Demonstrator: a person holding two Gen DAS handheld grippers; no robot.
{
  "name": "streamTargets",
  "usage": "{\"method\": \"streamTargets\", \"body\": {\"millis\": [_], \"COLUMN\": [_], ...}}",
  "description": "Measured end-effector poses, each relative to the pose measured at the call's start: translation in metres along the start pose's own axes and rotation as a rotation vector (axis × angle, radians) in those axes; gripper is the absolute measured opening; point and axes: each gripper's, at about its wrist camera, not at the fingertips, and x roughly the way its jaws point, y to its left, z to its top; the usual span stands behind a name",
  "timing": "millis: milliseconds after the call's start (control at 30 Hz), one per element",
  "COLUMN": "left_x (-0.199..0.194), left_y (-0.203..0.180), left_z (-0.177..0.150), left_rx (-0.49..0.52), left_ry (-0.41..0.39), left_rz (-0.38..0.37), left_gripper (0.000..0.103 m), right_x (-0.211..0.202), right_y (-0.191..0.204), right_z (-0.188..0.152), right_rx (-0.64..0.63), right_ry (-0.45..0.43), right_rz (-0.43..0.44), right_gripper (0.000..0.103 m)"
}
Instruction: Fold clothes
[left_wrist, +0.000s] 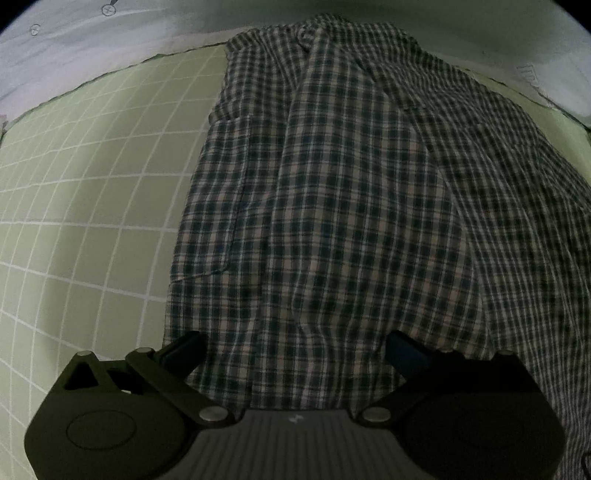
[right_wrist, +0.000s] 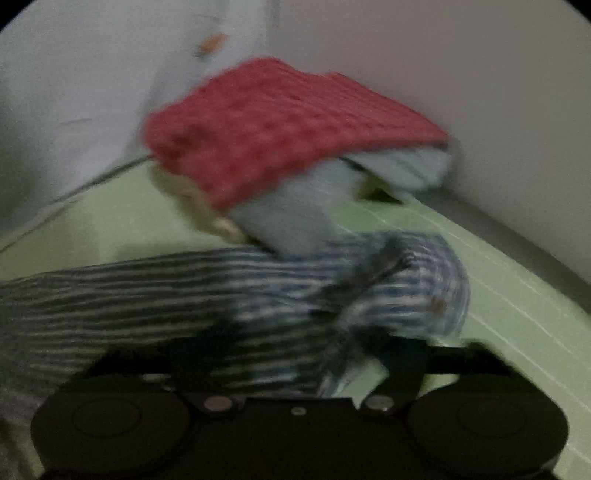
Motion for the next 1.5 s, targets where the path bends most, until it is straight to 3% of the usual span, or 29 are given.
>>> {"method": "streamTargets", "body": {"millis": [33,67,200,333,533,600,633,667,733,800,833,867,967,1067,1233,1367,1500], "left_x": [0.000,0.000,0.000,-0.002,-0.005,-0.006,-0.007,-0.007,-0.006,-0.006,-0.006,-0.006,-0.005,-0.008,-0.029,-0.049,-0.061], "left_y": [0.000,0.000,0.001,0.002,0.004,0.005,0.005,0.006,0.005,0.004,0.004,0.004,0.004,0.004,-0.002,-0.024,-0.058], "left_z": [0.000,0.000,0.000,-0.003,-0.007,-0.008,-0.009,-0.009,-0.009,-0.009,-0.010,-0.010,-0.008,-0.006,-0.005,0.004,0.011], "left_rx": [0.000,0.000,0.001,0.002,0.005,0.006,0.007,0.007,0.007,0.006,0.006,0.007,0.008,0.006,0.017,0.093,0.212], "left_ry": [-0.002,-0.002,-0.005,-0.011,-0.017,-0.018,-0.019,-0.019,-0.020,-0.023,-0.024,-0.024,-0.015,-0.002,-0.049,-0.115,-0.159], "left_rz": [0.000,0.000,-0.002,-0.003,-0.004,-0.005,-0.005,-0.006,-0.006,-0.005,-0.005,-0.005,-0.005,-0.010,-0.029,-0.038,-0.068], "left_gripper": [0.103,0.103,0.103,0.103,0.103,0.103,0.103,0.103,0.103,0.103,0.103,0.103,0.103,0.103,0.103,0.103,0.103], "right_x": [-0.002,-0.003,-0.021,-0.048,-0.095,-0.096,-0.094,-0.090,-0.084,-0.087,-0.090,-0.093,-0.103,-0.107,-0.093,-0.072,-0.058], "right_y": [0.006,0.013,0.042,0.083,0.167,0.193,0.206,0.214,0.225,0.219,0.214,0.209,0.183,0.153,0.107,0.082,0.063], "right_z": [0.000,0.001,0.001,0.001,-0.006,-0.018,-0.026,-0.032,-0.042,-0.042,-0.040,-0.036,-0.023,-0.015,-0.017,-0.028,-0.030], "right_rx": [-0.035,-0.070,-0.173,-0.252,-0.353,-0.400,-0.443,-0.472,-0.509,-0.505,-0.499,-0.488,-0.433,-0.360,-0.277,-0.210,-0.141], "right_ry": [-0.001,-0.002,-0.050,-0.105,-0.129,-0.076,-0.042,0.001,0.075,0.067,0.056,0.045,0.000,-0.027,-0.022,0.025,0.044], "right_rz": [0.009,0.017,0.093,0.229,0.606,0.693,0.705,0.697,0.678,0.690,0.697,0.703,0.705,0.658,0.471,0.315,0.231], "right_gripper": [0.019,0.010,0.009,0.009,0.010,0.017,0.036,0.052,0.056,0.070,0.085,0.092,0.102,0.102,0.103,0.103,0.103]}}
